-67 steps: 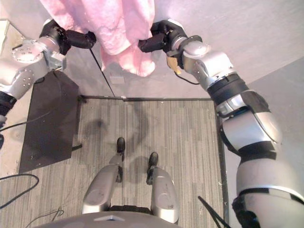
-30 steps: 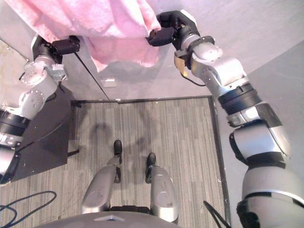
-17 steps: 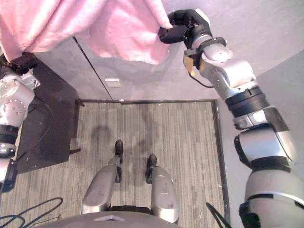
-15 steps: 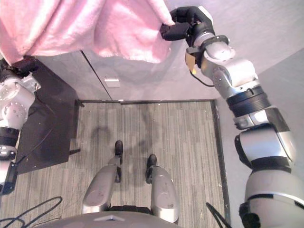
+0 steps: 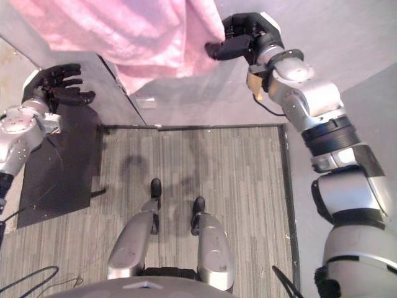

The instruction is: Organize the bathroom.

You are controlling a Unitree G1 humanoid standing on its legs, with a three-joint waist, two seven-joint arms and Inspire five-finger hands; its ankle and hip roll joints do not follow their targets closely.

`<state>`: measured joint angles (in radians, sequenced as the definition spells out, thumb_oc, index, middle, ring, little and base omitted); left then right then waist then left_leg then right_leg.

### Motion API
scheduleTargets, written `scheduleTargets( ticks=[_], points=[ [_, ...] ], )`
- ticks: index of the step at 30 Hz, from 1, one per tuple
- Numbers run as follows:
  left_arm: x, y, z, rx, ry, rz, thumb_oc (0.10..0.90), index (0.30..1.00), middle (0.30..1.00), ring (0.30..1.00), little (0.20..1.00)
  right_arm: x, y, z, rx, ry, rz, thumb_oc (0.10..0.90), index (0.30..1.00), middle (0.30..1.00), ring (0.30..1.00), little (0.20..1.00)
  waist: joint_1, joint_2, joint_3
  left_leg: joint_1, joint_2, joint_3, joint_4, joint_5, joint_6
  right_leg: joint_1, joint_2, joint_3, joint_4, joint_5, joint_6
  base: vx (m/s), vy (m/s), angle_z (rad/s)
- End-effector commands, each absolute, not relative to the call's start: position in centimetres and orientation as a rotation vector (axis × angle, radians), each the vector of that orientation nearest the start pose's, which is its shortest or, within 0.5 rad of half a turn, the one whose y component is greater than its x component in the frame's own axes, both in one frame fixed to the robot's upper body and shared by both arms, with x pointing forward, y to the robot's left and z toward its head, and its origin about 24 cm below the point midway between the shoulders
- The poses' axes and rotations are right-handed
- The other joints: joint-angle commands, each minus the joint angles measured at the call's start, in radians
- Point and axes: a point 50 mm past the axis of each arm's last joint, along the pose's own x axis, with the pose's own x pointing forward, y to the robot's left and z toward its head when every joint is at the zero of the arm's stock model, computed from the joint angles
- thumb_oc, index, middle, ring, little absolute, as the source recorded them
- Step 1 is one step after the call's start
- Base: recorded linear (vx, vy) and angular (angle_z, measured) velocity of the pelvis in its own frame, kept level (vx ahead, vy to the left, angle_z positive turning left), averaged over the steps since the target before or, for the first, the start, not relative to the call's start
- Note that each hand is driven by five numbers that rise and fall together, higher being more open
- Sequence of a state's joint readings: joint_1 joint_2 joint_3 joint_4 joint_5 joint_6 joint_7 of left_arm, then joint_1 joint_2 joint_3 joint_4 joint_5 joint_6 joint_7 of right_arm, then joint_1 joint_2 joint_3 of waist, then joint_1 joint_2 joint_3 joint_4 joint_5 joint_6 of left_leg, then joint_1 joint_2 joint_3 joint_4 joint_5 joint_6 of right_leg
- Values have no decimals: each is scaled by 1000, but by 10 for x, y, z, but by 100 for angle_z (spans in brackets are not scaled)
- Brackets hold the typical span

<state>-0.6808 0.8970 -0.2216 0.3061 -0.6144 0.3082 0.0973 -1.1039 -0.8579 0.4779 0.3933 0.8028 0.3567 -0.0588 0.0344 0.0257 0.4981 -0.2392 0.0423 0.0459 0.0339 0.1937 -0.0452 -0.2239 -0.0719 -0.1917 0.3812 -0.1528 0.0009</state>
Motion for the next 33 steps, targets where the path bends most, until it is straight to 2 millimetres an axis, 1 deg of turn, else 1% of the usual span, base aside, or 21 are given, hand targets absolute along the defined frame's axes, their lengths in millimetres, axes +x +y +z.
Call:
scheduleTargets(
  ticks=[1, 6, 10, 14, 16, 18, 19, 20, 21, 22, 23, 24, 25, 26, 27, 28, 29, 30, 31, 32, 33],
  points=[
    [344, 285, 273, 444, -245, 157, 800, 900, 900, 900, 900, 360, -209, 350, -213, -452, 131, 800, 900, 900, 900, 900, 11, -21, -68, 60, -33, 4, 144, -194, 24, 46, -31, 31, -165, 123, 51, 0, 0, 0],
    [349, 285, 286, 457, -245, 144, 800, 900, 900, 900, 900, 363, -204, 357, -220, -471, 132, 800, 900, 900, 900, 900, 13, -18, -73, 60, -32, 7, 144, -195, 23, 46, -33, 25, -170, 126, 52, 0, 0, 0],
    [350, 285, 284, 438, -222, 128, 800, 900, 900, 900, 900, 362, -201, 360, -229, -472, 123, 800, 900, 900, 900, 900, 14, -17, -76, 60, -33, 9, 139, -194, 24, 46, -32, 24, -174, 125, 53, 0, 0, 0],
    [351, 288, 269, 442, -136, 95, 800, 900, 900, 900, 900, 364, -210, 356, -250, -437, 73, 800, 900, 900, 900, 900, 15, -16, -81, 63, -34, 9, 135, -194, 22, 47, -32, 23, -175, 126, 56, 0, 0, 0],
    [350, 292, 252, 413, -67, 102, 800, 900, 900, 900, 900, 365, -217, 349, -296, -400, 38, 800, 900, 900, 900, 900, 15, -18, -84, 68, -36, 7, 129, -194, 23, 52, -33, 22, -180, 127, 57, 0, 0, 0],
    [347, 298, 229, 356, 8, 118, 800, 900, 900, 900, 900, 367, -224, 335, -318, -324, 34, 800, 900, 900, 900, 900, 17, -21, -89, 73, -38, 5, 127, -196, 23, 56, -32, 22, -182, 126, 58, 0, 0, 0],
    [345, 302, 212, 387, 66, 116, 800, 900, 900, 900, 900, 369, -228, 325, -362, -280, 20, 800, 900, 900, 900, 900, 16, -22, -92, 76, -37, 7, 125, -198, 23, 58, -31, 20, -184, 125, 60, 0, 0, 0],
    [340, 304, 195, 345, 116, 117, 800, 900, 900, 900, 900, 370, -232, 310, -397, -215, 29, 800, 900, 900, 900, 900, 14, -26, -94, 79, -36, 6, 123, -196, 24, 61, -30, 25, -188, 128, 60, 0, 0, 0],
    [337, 306, 177, 354, 161, 123, 800, 900, 900, 900, 900, 370, -233, 297, -412, -164, 50, 800, 900, 900, 900, 900, 14, -29, -95, 84, -36, 8, 119, -197, 26, 66, -29, 24, -195, 130, 61, 0, 0, 0],
    [329, 308, 154, 393, 207, 121, 800, 900, 900, 900, 900, 368, -238, 277, -444, -108, 58, 800, 900, 900, 900, 900, 12, -31, -99, 92, -34, 9, 111, -194, 26, 73, -27, 25, -203, 133, 60, 0, 0, 0],
    [322, 309, 142, 313, 248, 140, 800, 900, 900, 900, 900, 367, -242, 259, -451, -31, 86, 800, 900, 900, 900, 900, 12, -33, -104, 100, -33, 8, 105, -193, 28, 83, -24, 28, -211, 134, 59, 33, 14, 0],
    [317, 308, 123, 277, 280, 150, 800, 900, 900, 900, 900, 366, -243, 238, -435, 36, 116, 800, 900, 900, 900, 900, 13, -35, -109, 107, -35, 7, 98, -192, 29, 90, -23, 27, -218, 134, 61, 38, 11, 1],
    [310, 309, 104, 303, 321, 159, 800, 900, 900, 900, 900, 365, -246, 213, -478, 94, 137, 800, 900, 900, 900, 900, 14, -37, -116, 116, -33, 9, 91, -193, 28, 98, -20, 24, -223, 132, 61, 31, 5, 2],
    [304, 311, 94, 255, 360, 165, 800, 900, 900, 900, 900, 362, -247, 191, -469, 173, 180, 800, 900, 900, 900, 900, 14, -39, -118, 122, -28, 10, 87, -189, 26, 105, -19, 25, -226, 133, 61, 0, 0, 0],
    [300, 309, 82, 233, 379, 169, 800, 900, 900, 900, 900, 359, -244, 174, -436, 215, 205, 800, 900, 900, 900, 900, 15, -40, -120, 126, -28, 10, 83, -188, 28, 109, -18, 24, -231, 135, 62, 0, 0, 0],
    [287, 306, 50, 255, 464, 177, 800, 900, 900, 900, 900, 349, -240, 125, -450, 329, 254, 800, 900, 900, 900, 900, 16, -43, -124, 138, -25, 12, 75, -186, 27, 123, -15, 21, -243, 139, 62, 0, 0, 0],
    [285, 306, 46, 242, 480, 178, 800, 900, 900, 900, 900, 347, -240, 117, -413, 360, 253, 800, 900, 900, 900, 900, 16, -44, -125, 141, -24, 12, 74, -185, 27, 125, -15, 21, -244, 141, 62, 0, 0, 0],
    [273, 303, 22, 286, 541, 178, 800, 900, 900, 900, 900, 335, -235, 76, -422, 454, 271, 800, 900, 900, 900, 900, 14, -45, -129, 150, -25, 12, 68, -187, 29, 134, -13, 24, -253, 142, 61, 0, 0, 0],
    [272, 303, 20, 292, 546, 178, 800, 900, 900, 900, 900, 334, -235, 72, -429, 468, 277, 800, 900, 900, 900, 900, 14, -46, -130, 151, -25, 12, 68, -188, 29, 135, -12, 24, -254, 142, 61, -4, 18, -3],
    [266, 302, 9, 273, 575, 190, 800, 900, 900, 900, 900, 326, -232, 52, -411, 520, 275, 800, 900, 900, 900, 900, 12, -45, -133, 154, -22, 16, 69, -187, 28, 138, -11, 26, -255, 144, 61, 0, 0, 0],
    [266, 302, 9, 273, 575, 190, 800, 900, 900, 900, 900, 326, -232, 52, -411, 520, 275, 800, 900, 900, 900, 900, 12, -45, -133, 154, -22, 16, 69, -187, 28, 138, -11, 26, -255, 144, 61, 1, 18, -4]
  ],
)
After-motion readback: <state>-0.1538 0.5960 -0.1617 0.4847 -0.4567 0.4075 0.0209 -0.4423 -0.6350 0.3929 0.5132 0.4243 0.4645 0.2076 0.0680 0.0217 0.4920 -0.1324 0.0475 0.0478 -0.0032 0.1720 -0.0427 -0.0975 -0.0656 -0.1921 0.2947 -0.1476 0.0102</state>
